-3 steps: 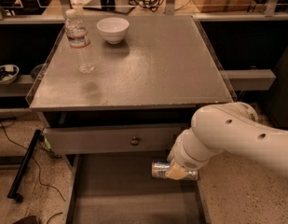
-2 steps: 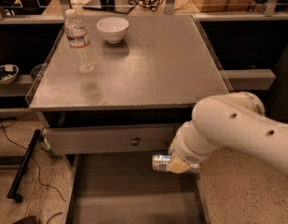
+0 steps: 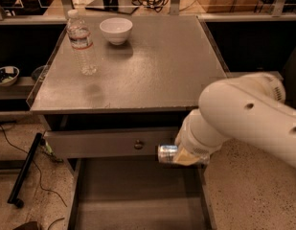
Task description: Pick redbull can from middle drawer and place on counter
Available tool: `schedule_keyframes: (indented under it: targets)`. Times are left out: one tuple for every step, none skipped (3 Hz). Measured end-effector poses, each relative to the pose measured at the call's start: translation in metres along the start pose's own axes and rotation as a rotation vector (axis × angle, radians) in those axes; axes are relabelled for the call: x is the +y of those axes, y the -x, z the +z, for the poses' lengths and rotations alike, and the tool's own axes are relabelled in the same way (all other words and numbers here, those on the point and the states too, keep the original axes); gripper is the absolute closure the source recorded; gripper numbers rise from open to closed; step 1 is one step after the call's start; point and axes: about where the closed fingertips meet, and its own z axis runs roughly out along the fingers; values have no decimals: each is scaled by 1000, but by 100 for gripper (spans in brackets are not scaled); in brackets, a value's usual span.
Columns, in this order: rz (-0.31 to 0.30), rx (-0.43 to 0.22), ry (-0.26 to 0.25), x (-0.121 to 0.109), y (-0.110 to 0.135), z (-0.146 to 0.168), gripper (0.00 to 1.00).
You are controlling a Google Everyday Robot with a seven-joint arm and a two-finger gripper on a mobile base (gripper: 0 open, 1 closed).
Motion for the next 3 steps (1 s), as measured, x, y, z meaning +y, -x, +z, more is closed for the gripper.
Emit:
schedule_keyframes:
  targets:
    - [-15, 27, -66, -22, 8, -35, 100]
    - [-14, 27, -66, -22, 8, -34, 100]
    - [10, 48, -110, -32, -1, -55, 100]
